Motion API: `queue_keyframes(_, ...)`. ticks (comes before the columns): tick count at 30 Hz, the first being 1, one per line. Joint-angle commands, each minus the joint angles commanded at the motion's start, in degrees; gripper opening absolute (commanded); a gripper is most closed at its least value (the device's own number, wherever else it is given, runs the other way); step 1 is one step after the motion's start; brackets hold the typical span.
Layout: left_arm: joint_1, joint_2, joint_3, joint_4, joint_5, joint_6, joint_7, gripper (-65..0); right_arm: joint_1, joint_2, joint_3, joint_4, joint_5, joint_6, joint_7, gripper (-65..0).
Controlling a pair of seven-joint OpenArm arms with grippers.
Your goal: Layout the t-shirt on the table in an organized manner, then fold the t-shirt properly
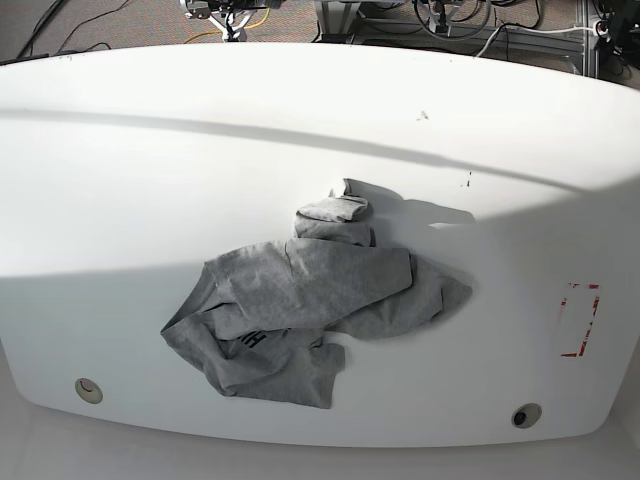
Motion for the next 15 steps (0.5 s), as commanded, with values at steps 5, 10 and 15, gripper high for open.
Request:
queue_keyframes(5, 1.45, -0.19, -0.84, 1.97, 0.12, -0.17, -0.03, -55.1, -1.47, 0.33, 0.03, 0.84, 0.08, 0.04, 0.87, -64.6)
queue_keyframes(10, 3.28, -0.3, -1.6, 4.92, 0.02, -0.16, -0.19, -55.2, -3.56, 0.78, -0.01, 1.89, -0.1, 0.04, 1.56, -64.5)
queue_keyframes(15, 4.81, -0.2, -1.8, 7.59, 0.13, -0.19, 0.0, -55.3, -4.84, 1.03, -0.12, 2.65, -0.23, -0.11, 1.72, -64.5)
